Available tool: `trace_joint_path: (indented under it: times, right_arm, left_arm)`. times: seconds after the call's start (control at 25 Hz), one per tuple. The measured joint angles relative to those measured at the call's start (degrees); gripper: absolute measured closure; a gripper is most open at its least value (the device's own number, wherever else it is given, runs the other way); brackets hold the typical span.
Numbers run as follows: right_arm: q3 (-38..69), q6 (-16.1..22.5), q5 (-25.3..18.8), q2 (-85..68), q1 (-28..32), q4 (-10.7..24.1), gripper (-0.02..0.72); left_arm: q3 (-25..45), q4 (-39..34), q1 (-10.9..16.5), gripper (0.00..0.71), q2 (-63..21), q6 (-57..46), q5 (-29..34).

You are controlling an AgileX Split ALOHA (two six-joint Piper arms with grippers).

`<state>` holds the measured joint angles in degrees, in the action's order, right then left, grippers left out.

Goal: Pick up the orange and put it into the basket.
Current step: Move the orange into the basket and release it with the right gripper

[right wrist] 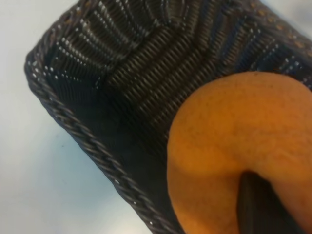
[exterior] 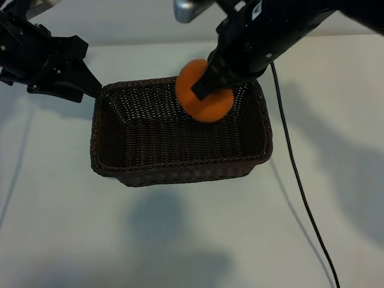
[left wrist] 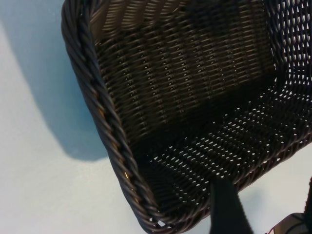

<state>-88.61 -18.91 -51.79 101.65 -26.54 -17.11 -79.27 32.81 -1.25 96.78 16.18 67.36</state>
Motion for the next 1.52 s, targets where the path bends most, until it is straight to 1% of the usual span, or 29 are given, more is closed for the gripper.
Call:
trace_joint_path:
  times: [0.28,0.48,0.6,0.76,1.12,1.16,1.24,1.44,1.52]
  right_arm:
    - [0.0,0.0,0.66,8.23,0.0,0.0,0.631]
    - [0.0,-0.14,2.54,11.34,0.0,-0.06,0.631]
    - [0.0,-1.14,3.01,12.19,0.0,-0.11,0.631]
    - [0.0,-1.32,3.91,12.43,0.0,-0.17,0.631]
    - [0.0,-2.51,4.28,12.43,0.0,-0.17,0.622]
    - [0.0,-2.58,4.49,12.43,0.0,-0.17,0.608]
    - [0.0,-2.58,4.63,12.43,0.0,-0.21,0.556]
    - [0.0,-2.58,4.75,12.43,0.0,-0.4,0.312]
    - [0.0,-2.58,4.85,12.43,0.0,-0.47,0.236]
  left_arm:
    - [0.0,0.0,0.0,0.285,0.0,0.0,0.0]
    - [0.0,0.0,0.0,0.285,0.0,0.0,0.0]
    - [0.0,0.0,0.0,0.285,0.0,0.0,0.0]
    - [0.0,0.0,0.0,0.285,0.0,0.0,0.0]
    - [0.0,0.0,0.0,0.285,0.0,0.0,0.0]
    - [0.0,0.0,0.0,0.285,0.0,0.0,0.0]
    - [0.0,0.0,0.0,0.285,0.0,0.0,0.0]
    - [0.0,0.0,0.0,0.285,0.0,0.0,0.0]
    - [0.0,0.0,0.0,0.285,0.0,0.0,0.0]
